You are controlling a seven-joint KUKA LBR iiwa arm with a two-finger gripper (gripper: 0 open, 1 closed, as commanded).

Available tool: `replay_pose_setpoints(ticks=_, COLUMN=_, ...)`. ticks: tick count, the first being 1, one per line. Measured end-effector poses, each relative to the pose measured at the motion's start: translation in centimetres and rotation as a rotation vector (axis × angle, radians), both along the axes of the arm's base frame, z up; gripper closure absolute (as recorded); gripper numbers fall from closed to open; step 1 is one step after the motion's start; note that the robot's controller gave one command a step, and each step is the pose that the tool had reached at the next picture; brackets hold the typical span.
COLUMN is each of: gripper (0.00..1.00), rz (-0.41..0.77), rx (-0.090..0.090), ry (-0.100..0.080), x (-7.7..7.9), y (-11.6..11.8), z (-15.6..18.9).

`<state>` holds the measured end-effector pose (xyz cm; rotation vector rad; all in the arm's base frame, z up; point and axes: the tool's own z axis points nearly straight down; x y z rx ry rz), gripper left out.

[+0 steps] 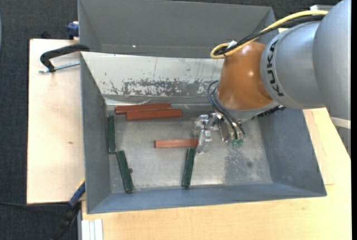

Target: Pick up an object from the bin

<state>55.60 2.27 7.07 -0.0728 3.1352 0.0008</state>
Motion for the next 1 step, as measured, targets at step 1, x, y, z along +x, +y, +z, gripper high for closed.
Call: replay_pose_setpoints(ticks=1, gripper=0.0, rz=0.0, rx=0.0, ry=0.0, x=0.01, y=0.01, z=0.01)
